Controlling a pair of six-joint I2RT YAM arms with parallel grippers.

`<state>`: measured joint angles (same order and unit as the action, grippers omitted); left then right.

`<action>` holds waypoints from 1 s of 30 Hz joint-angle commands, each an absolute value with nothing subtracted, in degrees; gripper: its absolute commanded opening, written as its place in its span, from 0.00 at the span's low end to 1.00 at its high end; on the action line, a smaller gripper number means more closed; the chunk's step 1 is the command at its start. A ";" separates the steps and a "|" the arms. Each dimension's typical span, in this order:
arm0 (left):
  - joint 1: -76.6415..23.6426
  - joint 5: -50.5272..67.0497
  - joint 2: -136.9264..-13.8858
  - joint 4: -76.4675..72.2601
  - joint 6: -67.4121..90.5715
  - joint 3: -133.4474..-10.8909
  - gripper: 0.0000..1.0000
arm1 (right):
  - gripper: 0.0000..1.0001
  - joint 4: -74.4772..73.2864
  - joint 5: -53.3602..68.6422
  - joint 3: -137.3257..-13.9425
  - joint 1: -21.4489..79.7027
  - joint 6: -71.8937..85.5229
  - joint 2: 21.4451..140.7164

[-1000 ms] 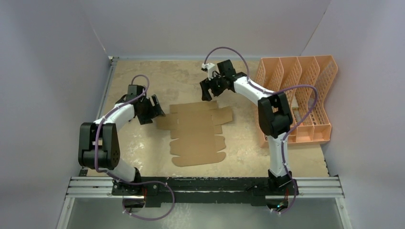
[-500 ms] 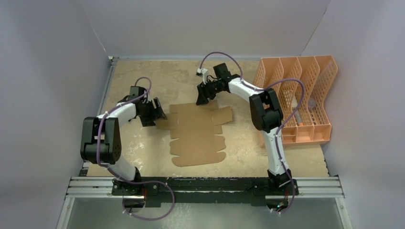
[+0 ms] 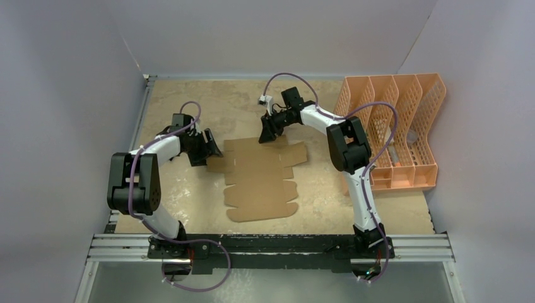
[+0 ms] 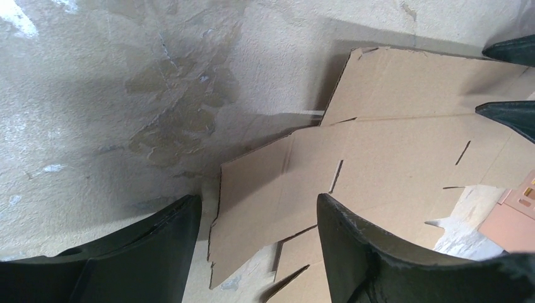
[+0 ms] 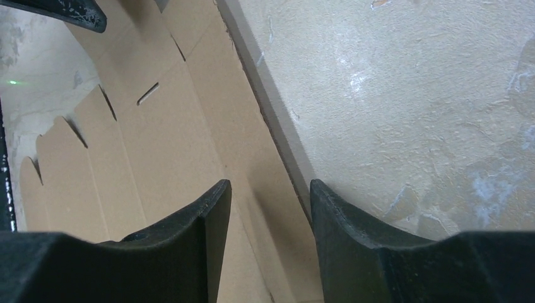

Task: Fold the paper box

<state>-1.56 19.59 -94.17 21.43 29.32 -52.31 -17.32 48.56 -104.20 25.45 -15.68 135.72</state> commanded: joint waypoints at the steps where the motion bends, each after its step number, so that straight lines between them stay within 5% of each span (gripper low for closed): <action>1: -1.41 21.20 -95.27 20.37 28.04 -53.15 0.66 | 0.53 -19.35 51.25 -106.84 25.66 -18.33 135.87; 8: -1.43 21.54 -94.97 20.12 27.81 -52.83 0.64 | 0.46 -22.85 51.83 -107.83 25.40 -21.88 135.92; 20: -1.46 19.34 -92.40 21.77 27.34 -54.11 0.67 | 0.02 -28.19 45.24 -106.85 25.40 -28.66 130.63; 30: -1.61 11.96 -83.79 25.03 26.45 -56.28 0.72 | 0.00 -23.44 36.70 -98.95 25.40 -32.63 121.95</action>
